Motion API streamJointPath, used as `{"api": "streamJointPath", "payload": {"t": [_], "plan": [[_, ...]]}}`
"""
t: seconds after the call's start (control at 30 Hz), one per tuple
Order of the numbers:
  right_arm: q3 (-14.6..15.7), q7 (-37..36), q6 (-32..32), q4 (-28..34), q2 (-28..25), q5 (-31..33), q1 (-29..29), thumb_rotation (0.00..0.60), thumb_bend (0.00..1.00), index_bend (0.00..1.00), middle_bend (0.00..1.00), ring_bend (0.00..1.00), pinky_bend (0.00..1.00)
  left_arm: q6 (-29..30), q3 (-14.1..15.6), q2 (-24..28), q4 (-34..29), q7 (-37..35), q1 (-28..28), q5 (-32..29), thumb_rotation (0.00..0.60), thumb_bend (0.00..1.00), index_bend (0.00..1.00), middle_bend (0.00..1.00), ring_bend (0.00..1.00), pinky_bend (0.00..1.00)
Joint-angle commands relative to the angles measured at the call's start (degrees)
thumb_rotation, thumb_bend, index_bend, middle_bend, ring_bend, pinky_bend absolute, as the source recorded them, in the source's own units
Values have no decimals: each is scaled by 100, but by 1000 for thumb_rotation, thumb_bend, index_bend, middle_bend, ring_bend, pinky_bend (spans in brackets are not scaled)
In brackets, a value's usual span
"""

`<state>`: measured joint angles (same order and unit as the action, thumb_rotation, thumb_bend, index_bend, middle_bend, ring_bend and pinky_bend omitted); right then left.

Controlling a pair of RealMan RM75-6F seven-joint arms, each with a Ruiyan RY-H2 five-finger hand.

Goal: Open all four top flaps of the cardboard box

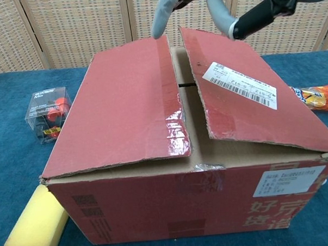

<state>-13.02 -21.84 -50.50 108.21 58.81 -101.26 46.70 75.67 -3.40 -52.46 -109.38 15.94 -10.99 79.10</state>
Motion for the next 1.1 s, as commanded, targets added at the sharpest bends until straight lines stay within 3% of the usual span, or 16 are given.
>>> {"api": "streamJointPath", "payload": {"t": [0.03, 0.3, 1.1], "plan": [[32, 228, 121, -108, 151, 83, 125, 600, 1000, 291, 244, 0, 0, -8, 11, -34, 15, 10, -10, -9, 507, 134, 0, 0, 0, 0], [144, 820, 204, -344, 346, 236, 244, 600, 1000, 299, 248, 0, 0, 4, 49, -81, 51, -12, -2, -22, 509, 135, 0, 0, 0, 0], [445, 1294, 15, -684, 450, 510, 266, 600, 1000, 339, 278, 0, 0, -60, 124, -28, 37, -219, -17, -13, 509, 135, 0, 0, 0, 0]]}}
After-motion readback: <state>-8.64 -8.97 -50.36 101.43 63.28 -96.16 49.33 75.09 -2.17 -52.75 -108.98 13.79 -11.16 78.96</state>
